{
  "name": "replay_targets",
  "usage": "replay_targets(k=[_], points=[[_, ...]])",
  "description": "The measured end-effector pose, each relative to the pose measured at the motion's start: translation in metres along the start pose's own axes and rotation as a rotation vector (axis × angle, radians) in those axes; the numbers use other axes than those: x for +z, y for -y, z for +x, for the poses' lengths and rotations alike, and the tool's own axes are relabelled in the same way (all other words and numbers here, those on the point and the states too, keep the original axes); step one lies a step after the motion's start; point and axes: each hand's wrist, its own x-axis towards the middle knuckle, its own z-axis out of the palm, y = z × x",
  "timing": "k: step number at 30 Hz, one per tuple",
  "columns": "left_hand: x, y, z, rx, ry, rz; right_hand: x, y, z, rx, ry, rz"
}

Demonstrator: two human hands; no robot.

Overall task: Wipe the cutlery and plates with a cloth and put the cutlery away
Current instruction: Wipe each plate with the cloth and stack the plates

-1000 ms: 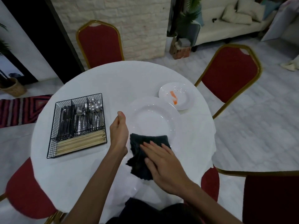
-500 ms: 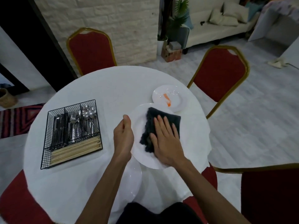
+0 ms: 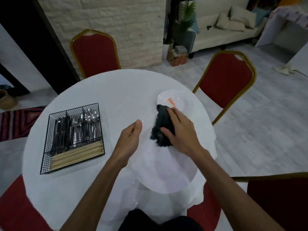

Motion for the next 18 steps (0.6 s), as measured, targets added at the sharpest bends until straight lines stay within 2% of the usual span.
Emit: replay_targets(k=[2,4,7,9,11,16,18], points=[[-0.006,-0.004,0.007,0.052,0.156,0.154,-0.013,0.015,0.012,-0.127,0.147,0.106],[-0.013,-0.008,0.013,0.121,0.292,0.309,-0.017,0.025,0.021,-0.161,0.265,0.152],[-0.032,-0.021,0.024,0.228,0.286,0.329,-0.019,0.008,0.019,-0.038,0.25,0.251],[-0.042,-0.024,0.026,0.245,0.275,0.316,-0.016,-0.012,0.011,0.052,0.313,0.314],[-0.042,-0.019,0.025,0.235,0.273,0.323,-0.018,-0.016,0.011,0.046,0.39,0.31],[-0.023,-0.017,0.025,0.326,0.363,0.525,-0.015,0.014,0.023,-0.075,0.344,0.282],[-0.028,-0.019,0.025,0.326,0.319,0.453,-0.016,0.009,0.015,0.035,0.257,0.387]])
